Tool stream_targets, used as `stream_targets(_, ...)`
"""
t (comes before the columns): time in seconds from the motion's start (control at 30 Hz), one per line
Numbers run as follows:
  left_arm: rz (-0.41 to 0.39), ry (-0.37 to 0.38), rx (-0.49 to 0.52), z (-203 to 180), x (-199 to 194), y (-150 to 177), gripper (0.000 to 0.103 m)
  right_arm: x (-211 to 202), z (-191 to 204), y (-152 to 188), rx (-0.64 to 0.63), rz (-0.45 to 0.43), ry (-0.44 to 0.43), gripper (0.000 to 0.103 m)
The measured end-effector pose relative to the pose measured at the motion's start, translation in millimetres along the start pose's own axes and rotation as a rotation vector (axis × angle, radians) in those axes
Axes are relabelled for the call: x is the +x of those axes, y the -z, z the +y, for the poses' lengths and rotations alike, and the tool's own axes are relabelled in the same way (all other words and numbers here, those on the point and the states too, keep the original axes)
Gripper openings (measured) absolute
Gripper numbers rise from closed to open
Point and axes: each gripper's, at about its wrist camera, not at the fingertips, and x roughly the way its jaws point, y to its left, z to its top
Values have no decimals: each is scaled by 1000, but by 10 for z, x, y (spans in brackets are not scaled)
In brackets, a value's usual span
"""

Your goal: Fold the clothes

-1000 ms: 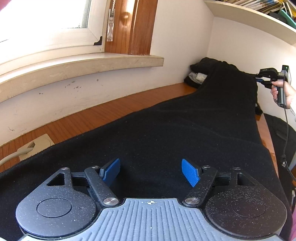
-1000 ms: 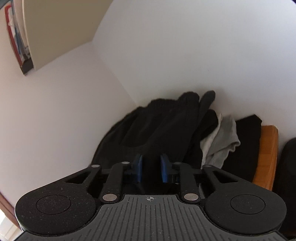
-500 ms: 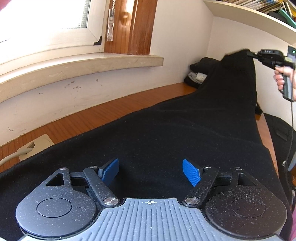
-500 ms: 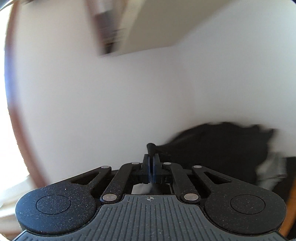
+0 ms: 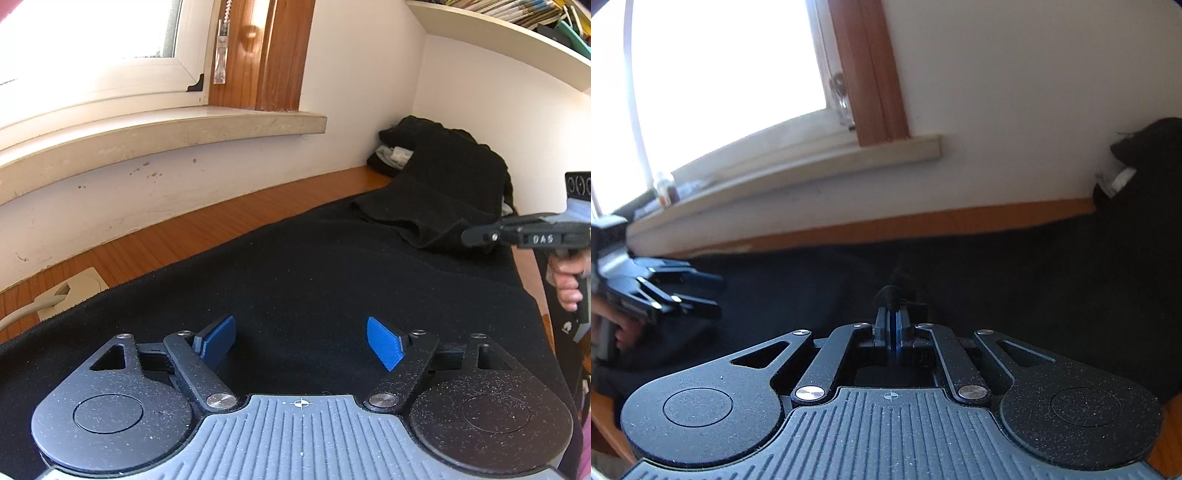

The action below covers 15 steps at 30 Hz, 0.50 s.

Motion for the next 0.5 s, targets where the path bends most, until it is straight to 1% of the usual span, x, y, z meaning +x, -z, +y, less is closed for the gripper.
stream_targets(0.13,-4,-1,2,4,-4,4,83,48,45,86,-36,9,11,5)
stream_targets(0.3,-2,5,-17,27,-5,6,83,70,259,205,-160,29,35,11)
stream_targets(0.37,0,7,-21,32,-5,7,83,33,387,267,-217,57,3,20)
stream_targets(0.43,1,7,-23,33,-5,7,83,-26,471,300,-252,67,-30,23)
stream_targets(0.5,0,7,-24,34,-5,8,83,-112,477,286,-248,56,-35,24)
